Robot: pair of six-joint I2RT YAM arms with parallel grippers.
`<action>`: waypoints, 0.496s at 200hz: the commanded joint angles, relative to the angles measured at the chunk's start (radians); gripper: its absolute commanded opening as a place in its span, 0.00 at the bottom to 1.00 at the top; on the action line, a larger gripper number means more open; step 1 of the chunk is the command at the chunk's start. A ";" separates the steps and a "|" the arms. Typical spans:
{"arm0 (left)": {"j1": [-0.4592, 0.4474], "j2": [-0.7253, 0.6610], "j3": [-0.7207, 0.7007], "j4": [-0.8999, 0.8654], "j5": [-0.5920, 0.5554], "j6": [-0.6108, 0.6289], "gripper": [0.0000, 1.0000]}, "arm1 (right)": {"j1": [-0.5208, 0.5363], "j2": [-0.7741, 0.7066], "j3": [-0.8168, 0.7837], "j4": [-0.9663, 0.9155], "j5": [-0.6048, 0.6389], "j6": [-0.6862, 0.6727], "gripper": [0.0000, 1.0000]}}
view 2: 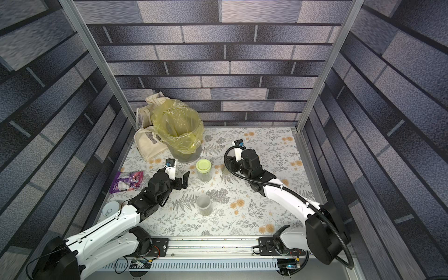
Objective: Empty moldy mung beans from jars
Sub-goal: Pick up the jar from the center of the board.
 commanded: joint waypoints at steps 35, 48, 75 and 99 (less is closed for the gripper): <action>-0.107 -0.017 0.077 0.067 0.183 0.146 1.00 | 0.007 -0.098 0.126 -0.166 -0.098 0.042 0.50; -0.129 -0.002 0.084 0.087 0.206 0.170 1.00 | 0.007 -0.109 0.146 -0.188 -0.117 0.047 0.51; -0.185 0.057 0.123 0.132 0.248 0.223 1.00 | 0.007 -0.123 0.179 -0.218 -0.163 0.051 0.52; -0.243 0.130 0.185 0.138 0.267 0.289 1.00 | 0.007 -0.128 0.213 -0.255 -0.214 0.059 0.52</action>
